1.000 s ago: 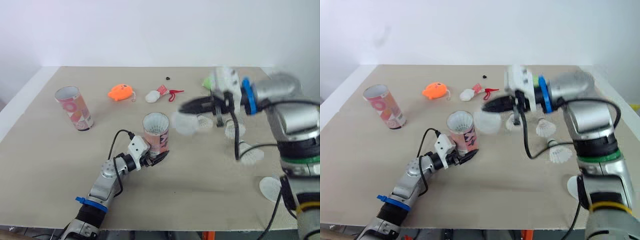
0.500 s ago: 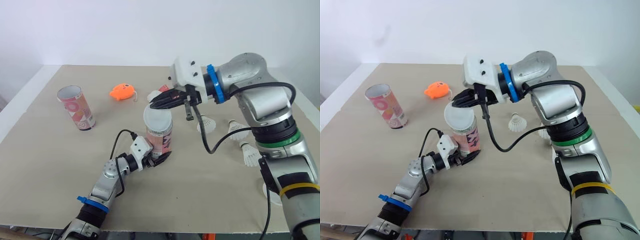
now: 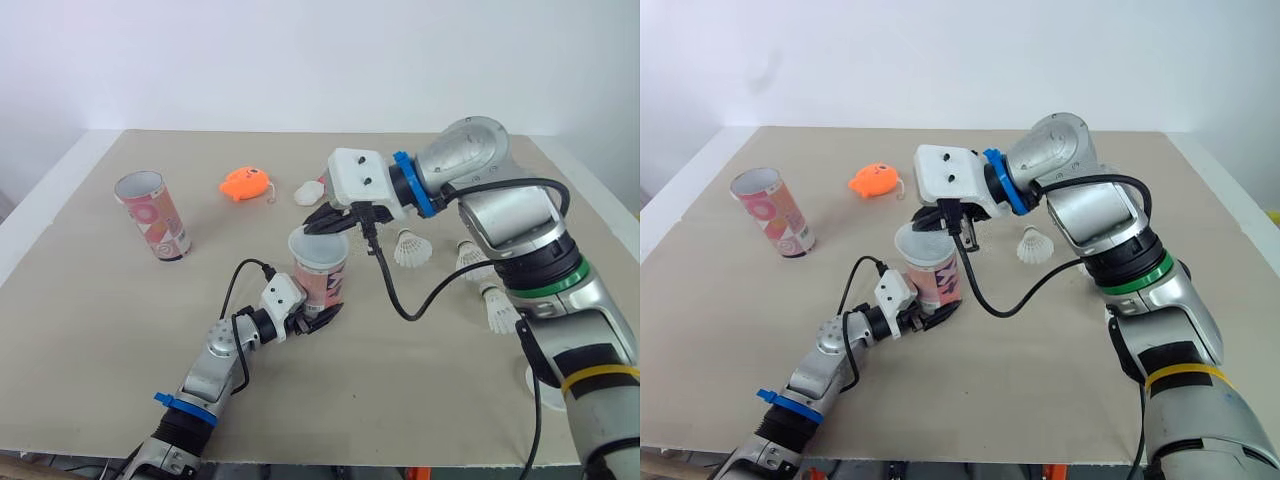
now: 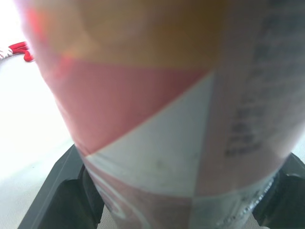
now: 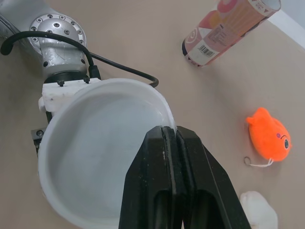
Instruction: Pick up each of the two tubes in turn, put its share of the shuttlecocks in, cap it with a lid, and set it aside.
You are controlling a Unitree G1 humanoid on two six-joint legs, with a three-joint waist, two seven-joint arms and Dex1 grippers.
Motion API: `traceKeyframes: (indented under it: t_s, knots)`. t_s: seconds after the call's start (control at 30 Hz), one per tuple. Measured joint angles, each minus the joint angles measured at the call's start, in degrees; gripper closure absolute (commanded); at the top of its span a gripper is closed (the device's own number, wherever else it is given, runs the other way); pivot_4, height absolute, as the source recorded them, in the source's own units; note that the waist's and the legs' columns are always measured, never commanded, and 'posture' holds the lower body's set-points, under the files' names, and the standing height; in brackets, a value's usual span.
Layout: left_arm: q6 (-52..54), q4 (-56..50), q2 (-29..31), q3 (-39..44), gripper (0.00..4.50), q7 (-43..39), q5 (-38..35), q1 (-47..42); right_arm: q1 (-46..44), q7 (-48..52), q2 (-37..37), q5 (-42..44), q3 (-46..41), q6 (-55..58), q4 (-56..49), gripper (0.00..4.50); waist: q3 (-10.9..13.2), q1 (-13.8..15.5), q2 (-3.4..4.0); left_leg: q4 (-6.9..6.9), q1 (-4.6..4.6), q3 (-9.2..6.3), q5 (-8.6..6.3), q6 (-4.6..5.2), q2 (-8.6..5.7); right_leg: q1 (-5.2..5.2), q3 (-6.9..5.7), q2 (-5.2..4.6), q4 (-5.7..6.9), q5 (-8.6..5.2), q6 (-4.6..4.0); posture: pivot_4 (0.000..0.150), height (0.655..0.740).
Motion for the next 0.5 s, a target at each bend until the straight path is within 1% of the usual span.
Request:
traceKeyframes:
  t_s: [0.27, 0.4, 0.5]
  knots:
    - [0.24, -0.52, 0.0, -0.12, 1.13, 0.03, 0.04, 0.27, -0.26, 1.16, -0.22, -2.17, 0.0, -2.4, 0.0, 4.37, 0.0, 0.0, 0.0, -0.18, 0.0, 0.01, 0.0, 0.0, -0.02, 0.01, 0.0, -0.06, -0.19, -0.03, -0.07, 0.15, 0.74]
    - [0.27, -0.82, 0.0, -0.37, 1.13, 0.01, 0.03, 0.54, -0.32, 2.13, -0.58, -2.36, 0.0, -3.24, 0.0, 4.37, -0.01, 0.04, 0.01, -0.44, 0.0, 0.02, 0.03, 0.05, -0.04, 0.06, -0.03, -0.12, -0.55, 0.16, 0.11, 0.15, 0.74]
    - [0.33, -0.99, -0.01, -0.52, 1.13, 0.01, 0.02, 0.61, -0.39, 2.53, -0.84, -2.95, 0.12, -3.89, -0.02, 4.37, -0.01, 0.05, 0.01, -0.5, 0.0, 0.03, 0.03, 0.05, -0.11, 0.05, -0.05, -0.23, -0.58, 0.15, 0.14, 0.15, 0.74]
